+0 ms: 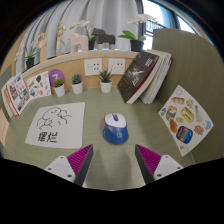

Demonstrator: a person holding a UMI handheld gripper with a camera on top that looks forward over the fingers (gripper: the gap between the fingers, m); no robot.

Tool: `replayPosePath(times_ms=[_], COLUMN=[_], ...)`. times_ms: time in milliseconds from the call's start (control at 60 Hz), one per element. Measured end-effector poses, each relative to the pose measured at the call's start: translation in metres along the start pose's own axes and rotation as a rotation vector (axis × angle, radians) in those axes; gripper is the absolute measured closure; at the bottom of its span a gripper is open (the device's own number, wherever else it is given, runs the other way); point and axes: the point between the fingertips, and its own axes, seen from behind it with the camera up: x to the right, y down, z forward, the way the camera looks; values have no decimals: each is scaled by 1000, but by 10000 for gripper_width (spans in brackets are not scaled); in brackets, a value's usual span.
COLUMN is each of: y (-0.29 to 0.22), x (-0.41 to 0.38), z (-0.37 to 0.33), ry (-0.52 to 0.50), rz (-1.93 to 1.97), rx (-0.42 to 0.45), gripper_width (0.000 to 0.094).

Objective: Arrange mouse

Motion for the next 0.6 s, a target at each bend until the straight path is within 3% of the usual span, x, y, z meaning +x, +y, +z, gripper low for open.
replayPosePath(times_ms=[183,317,350,483,600], y=[-45,-52,-53,-53,-53], x=[9,7,3,6,2], z=[63,90,92,94,94], ry=[-22,-44,-58,-33,-20], rz=[-20,-33,-24,-39,-18], rx=[8,-21,-26,-56,-88], gripper_width=[127,312,414,481,598])
